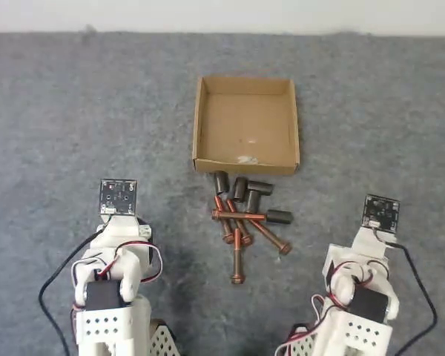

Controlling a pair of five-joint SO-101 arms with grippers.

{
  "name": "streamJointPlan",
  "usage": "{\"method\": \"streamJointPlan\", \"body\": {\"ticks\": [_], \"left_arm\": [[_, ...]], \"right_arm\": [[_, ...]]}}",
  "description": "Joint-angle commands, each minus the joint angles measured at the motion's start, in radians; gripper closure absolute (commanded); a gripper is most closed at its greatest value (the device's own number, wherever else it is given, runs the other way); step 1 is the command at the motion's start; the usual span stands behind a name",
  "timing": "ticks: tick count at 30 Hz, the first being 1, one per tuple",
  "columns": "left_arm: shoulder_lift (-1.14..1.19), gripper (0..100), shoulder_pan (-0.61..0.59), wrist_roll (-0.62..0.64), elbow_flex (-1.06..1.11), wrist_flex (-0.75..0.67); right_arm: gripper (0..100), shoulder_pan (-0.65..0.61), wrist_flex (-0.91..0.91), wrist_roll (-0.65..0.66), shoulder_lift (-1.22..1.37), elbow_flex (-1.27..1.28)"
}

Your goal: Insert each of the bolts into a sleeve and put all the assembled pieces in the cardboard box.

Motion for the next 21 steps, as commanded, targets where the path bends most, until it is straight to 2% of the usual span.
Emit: {"method": "streamJointPlan", "body": {"ticks": [1,5,9,15,21], "left_arm": [[-0.017,99,-0.005,0.005,-0.010,0.002],[-0.017,99,-0.009,0.005,-0.012,0.002],[-0.017,99,-0.009,0.005,-0.024,0.002],[-0.017,99,-0.014,0.005,-0.082,-0.006],[-0.017,99,-0.180,0.005,-0.113,-0.052]], "right_arm": [[99.1,-0.015,0.002,0.006,-0.016,0.018],[99.0,-0.016,0.002,0.008,-0.016,0.018],[99.0,-0.085,0.002,0.009,-0.016,0.018],[99.1,-0.077,0.002,0.009,-0.016,0.018],[98.9,-0.076,0.002,0.009,-0.016,0.012]]}}
